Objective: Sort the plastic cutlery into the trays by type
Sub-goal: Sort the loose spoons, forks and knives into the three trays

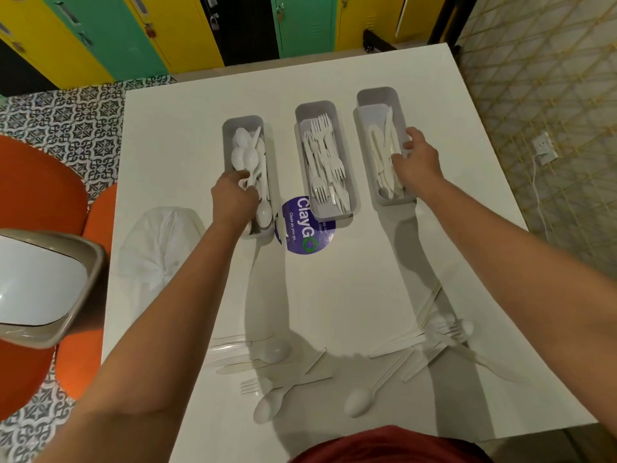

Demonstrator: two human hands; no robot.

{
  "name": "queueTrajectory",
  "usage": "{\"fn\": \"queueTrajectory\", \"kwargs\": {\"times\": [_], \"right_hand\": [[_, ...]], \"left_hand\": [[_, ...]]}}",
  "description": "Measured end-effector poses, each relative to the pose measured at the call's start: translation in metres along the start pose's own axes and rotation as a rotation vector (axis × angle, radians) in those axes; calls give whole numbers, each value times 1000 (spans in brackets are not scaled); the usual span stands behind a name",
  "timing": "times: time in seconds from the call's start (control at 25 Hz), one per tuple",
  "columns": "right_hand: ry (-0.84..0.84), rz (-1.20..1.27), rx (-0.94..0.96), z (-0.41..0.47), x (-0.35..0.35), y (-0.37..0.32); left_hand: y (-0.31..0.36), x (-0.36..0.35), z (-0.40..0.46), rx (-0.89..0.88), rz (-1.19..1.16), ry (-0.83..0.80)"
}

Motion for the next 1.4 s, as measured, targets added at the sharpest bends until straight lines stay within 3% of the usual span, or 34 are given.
{"fn": "queueTrajectory", "kwargs": {"times": [0.28, 0.52, 0.76, 0.96, 1.16, 1.4], "right_hand": [[-32, -5, 120, -51, -2, 14], [-223, -147, 169, -123, -31, 46], [-487, -225, 210, -202, -90, 65], [-651, -465, 360, -259, -140, 72], [-680, -745, 529, -295, -168, 77], [-686, -826, 580, -317, -183, 86]], "left_hand": [[-13, -13, -51, -33, -112, -57], [-28, -24, -109, -110, -117, -150], [-74, -35, -156, -175, 63, -222], [-124, -45, -187, -149, 190, -309], [-156, -43, -209, -181, 378, -267], [-172, -42, -225, -221, 461, -174]]}}
Point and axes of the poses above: each hand's wrist, its own z-axis towards the middle knuckle, its own x-axis out of the back of the hand, y = z × x, the point moved 9 cm from there along z, towards the middle knuckle, and after that the axes turned 10 degrees about z, right-handed, at the moved point
